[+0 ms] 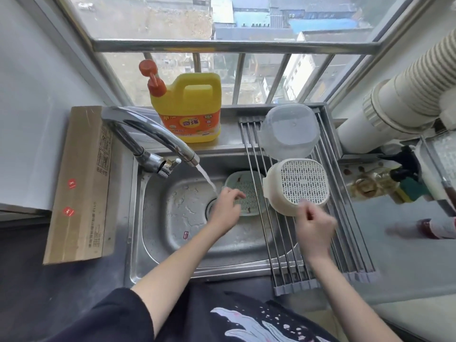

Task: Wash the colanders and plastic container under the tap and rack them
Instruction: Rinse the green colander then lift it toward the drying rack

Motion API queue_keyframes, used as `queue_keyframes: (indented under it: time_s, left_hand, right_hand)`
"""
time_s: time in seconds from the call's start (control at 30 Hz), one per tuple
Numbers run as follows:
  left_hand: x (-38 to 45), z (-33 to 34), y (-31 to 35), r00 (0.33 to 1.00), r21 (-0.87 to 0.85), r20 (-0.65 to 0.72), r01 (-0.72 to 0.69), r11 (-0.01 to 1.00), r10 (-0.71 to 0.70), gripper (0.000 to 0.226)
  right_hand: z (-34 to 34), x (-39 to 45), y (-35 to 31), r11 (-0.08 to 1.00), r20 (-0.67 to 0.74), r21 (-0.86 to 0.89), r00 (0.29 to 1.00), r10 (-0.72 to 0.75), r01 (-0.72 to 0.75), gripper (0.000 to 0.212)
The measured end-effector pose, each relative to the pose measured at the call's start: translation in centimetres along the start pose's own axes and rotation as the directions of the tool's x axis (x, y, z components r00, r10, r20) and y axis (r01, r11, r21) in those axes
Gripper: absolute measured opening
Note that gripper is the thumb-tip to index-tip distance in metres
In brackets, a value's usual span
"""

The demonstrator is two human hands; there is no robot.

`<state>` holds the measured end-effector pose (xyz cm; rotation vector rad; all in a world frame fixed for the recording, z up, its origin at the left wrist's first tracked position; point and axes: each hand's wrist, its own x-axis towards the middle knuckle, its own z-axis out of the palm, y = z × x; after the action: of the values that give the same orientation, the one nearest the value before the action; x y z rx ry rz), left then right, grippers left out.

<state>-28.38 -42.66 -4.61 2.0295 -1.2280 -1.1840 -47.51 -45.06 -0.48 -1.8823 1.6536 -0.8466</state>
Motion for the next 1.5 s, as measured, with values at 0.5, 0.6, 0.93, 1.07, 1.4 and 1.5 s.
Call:
queue_keyframes:
  time_s: [0.5, 0.6, 0.93, 1.07, 1.4, 1.5]
  left_hand:
    - [-4.7, -7.7, -13.1, 0.789, -0.137, -0.487, 0.354, 0.925, -0.374, 0.022]
    - [-5.0, -7.6, -13.4, 0.780, -0.196, -0.500, 0.322, 0.926, -0.377, 0.026]
    - [-4.8, -6.9, -12.8, 0.886, -0.197, -0.221, 0.368, 0.909, -0.407, 0.015]
    - [-4.3, -6.6, -10.8, 0.879, -0.314, 0.049, 0.465, 0.828, -0.475, 0.038]
    - [-3.6, -8.5, -8.3, 0.865, -0.650, 0.230, 0.478, 0.590, -0.447, 0.034]
    - [-3.7, -8.8, -8.2, 0.872, -0.679, 0.217, 0.458, 0.575, -0.439, 0.032]
  right_hand:
    - [19.2, -1.4, 4.2, -0.100, 0.674, 0.218, 0.076, 0.735, -0.971, 0.065]
    - [20.8, -0.7, 5.3, -0.122, 0.668, 0.324, 0.136, 0.732, -0.938, 0.058]
    - [17.4, -4.3, 1.7, 0.464, 0.448, 0.279, 0.542, 0.712, -0.841, 0.027]
    - [15.2, -5.8, -0.6, 0.636, 0.511, 0.194, 0.630, 0.584, -0.747, 0.026]
    - [11.6, -4.6, -7.1, 0.636, 0.638, 0.232, 0.609, 0.472, -0.736, 0.022]
    - [11.1, -5.0, -8.1, 0.741, 0.610, 0.170, 0.660, 0.438, -0.649, 0.024]
